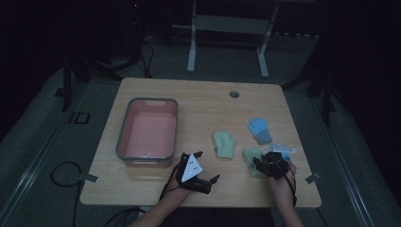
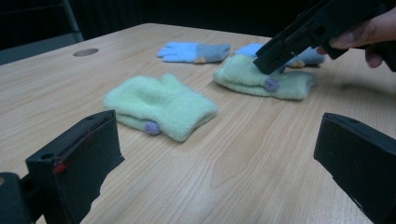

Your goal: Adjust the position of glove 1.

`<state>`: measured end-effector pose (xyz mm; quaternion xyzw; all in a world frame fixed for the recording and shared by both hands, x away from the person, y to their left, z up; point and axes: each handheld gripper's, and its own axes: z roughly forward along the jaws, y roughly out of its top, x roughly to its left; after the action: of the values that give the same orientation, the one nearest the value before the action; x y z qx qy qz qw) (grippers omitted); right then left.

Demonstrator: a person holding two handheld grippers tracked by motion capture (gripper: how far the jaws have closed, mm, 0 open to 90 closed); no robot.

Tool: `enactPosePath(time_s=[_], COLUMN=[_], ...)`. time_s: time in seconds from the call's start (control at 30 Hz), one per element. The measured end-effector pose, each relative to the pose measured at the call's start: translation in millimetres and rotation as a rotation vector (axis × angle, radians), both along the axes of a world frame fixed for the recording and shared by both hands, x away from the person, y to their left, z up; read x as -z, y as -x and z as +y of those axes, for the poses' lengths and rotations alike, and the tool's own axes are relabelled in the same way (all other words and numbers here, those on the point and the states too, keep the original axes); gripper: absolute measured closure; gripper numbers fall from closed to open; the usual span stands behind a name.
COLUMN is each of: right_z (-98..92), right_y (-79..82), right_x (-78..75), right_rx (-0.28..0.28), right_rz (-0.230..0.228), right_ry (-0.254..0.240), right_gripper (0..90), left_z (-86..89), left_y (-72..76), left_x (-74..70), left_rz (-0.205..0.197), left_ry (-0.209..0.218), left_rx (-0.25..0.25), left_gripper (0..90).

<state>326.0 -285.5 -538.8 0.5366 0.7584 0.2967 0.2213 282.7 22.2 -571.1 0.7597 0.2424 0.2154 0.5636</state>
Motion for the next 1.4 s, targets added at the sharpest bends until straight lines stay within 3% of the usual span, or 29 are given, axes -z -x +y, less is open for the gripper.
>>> enactPosePath(time_s=[0.17, 0.37, 0.57, 0.63, 0.97, 1.17, 1.33, 1.4], right_z=[-0.9, 1.8, 2.0, -0.1, 9.5, 26.9, 47.9, 56.3], right_y=[-2.4, -1.4, -1.2, -2.5, -9.5, -16.6, -22.3, -24.2], right_x=[8.0, 10.0, 8.6, 2.8, -40.8, -62.1, -71.6, -73.2], right_rx=[0.031, 0.014, 0.012, 0.029, 0.063, 0.077, 0.075, 0.079], right_rz=[0.012, 0.011, 0.016, 0.022, -0.079, -0.126, -0.152, -0.158], right_ry=[-0.007, -0.034, -0.040, -0.062, -0.091, -0.115, -0.129, -0.158], right_gripper=[58.2, 76.9, 80.9, 81.8, 82.2, 82.2, 82.2, 82.2], left_z=[-0.2, -0.3, 0.0, 0.1, 0.1, 0.3, 1.0, 1.0], left_y=[0.3, 0.2, -0.1, -0.2, -0.1, 0.0, 0.0, 0.0], left_x=[0.1, 0.1, 0.0, 0.0, 0.0, 0.0, 0.1, 0.2], left_rz=[-0.001, -0.001, 0.000, 0.001, 0.000, -0.002, -0.004, -0.001], left_ry=[-0.001, -0.002, -0.001, -0.001, 0.000, 0.002, 0.007, 0.011], left_rx=[0.000, -0.001, -0.001, -0.001, -0.003, -0.008, -0.012, -0.014], left_gripper=[0.7, 0.7, 0.7, 0.7, 0.7, 0.7, 0.7, 0.7])
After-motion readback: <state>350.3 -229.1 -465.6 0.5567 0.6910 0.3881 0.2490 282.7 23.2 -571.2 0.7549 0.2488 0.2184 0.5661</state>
